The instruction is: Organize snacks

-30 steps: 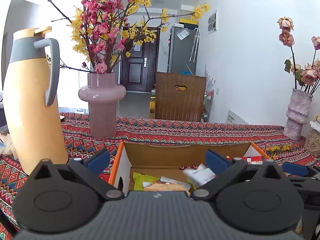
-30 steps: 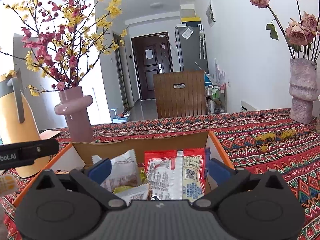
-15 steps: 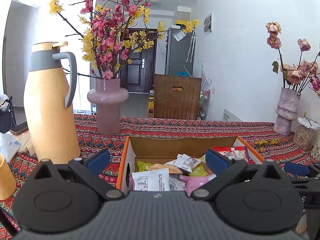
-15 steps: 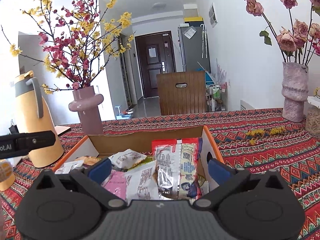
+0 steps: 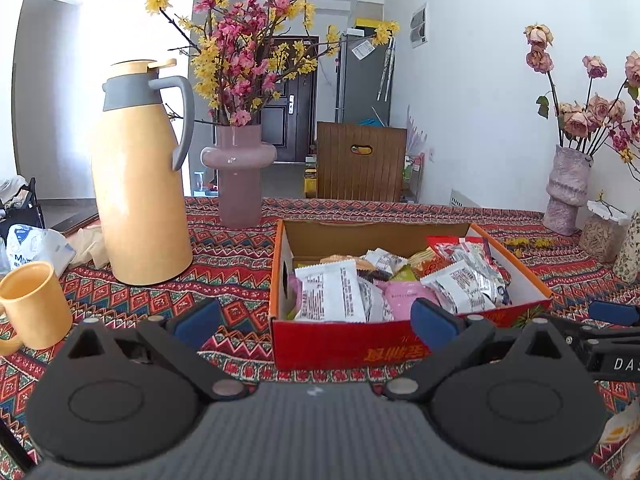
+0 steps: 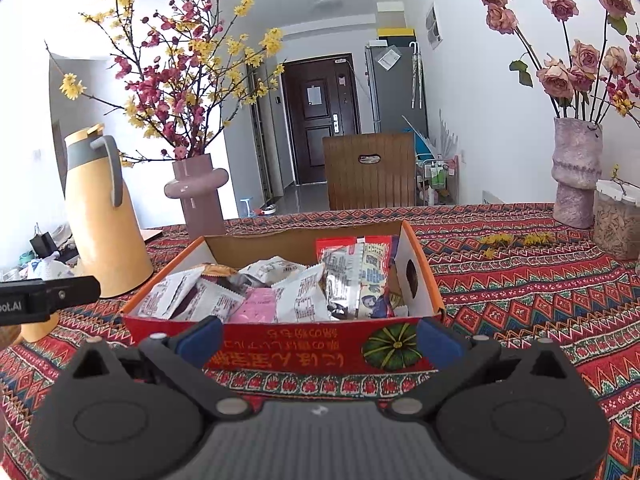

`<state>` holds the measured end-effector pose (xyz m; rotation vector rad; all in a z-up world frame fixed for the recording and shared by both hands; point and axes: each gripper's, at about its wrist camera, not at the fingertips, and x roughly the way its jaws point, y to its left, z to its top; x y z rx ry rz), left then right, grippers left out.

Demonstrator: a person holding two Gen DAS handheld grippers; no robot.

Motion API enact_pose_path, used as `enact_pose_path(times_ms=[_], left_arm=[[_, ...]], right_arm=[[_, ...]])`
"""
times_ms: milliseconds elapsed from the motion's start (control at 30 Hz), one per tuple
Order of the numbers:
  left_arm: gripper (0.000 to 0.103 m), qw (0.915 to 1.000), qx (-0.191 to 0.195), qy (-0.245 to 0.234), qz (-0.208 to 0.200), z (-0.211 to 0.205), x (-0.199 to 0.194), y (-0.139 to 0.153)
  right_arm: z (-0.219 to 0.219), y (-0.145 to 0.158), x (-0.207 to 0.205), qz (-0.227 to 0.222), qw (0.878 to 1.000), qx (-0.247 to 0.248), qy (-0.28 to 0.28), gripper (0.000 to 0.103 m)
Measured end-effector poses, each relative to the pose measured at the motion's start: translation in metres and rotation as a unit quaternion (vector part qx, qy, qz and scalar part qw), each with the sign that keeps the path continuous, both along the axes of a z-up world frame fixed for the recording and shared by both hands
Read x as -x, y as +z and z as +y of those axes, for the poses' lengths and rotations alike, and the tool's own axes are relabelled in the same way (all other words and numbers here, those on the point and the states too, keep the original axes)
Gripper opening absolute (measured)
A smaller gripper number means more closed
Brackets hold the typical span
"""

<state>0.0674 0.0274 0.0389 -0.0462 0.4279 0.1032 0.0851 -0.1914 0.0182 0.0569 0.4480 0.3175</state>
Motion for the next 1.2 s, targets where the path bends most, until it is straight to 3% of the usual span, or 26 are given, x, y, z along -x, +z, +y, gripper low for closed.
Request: enact_pose_path(times_ms=[633,1200], left_arm=[[0.103,0.9985,-0.002,-0.013,0.053,0.003,0.041,-0.036],[0.103,0.9979,0.001,-0.020,0.062,0.004,0.051,-0.047]], right_arm=[[-0.009,-0.025,0.040,0.039,0.999,0.001,-0.001,0.103],[-0.006,-0.034,0.055,0.053,0.999,0.007,-0.004,0.103]])
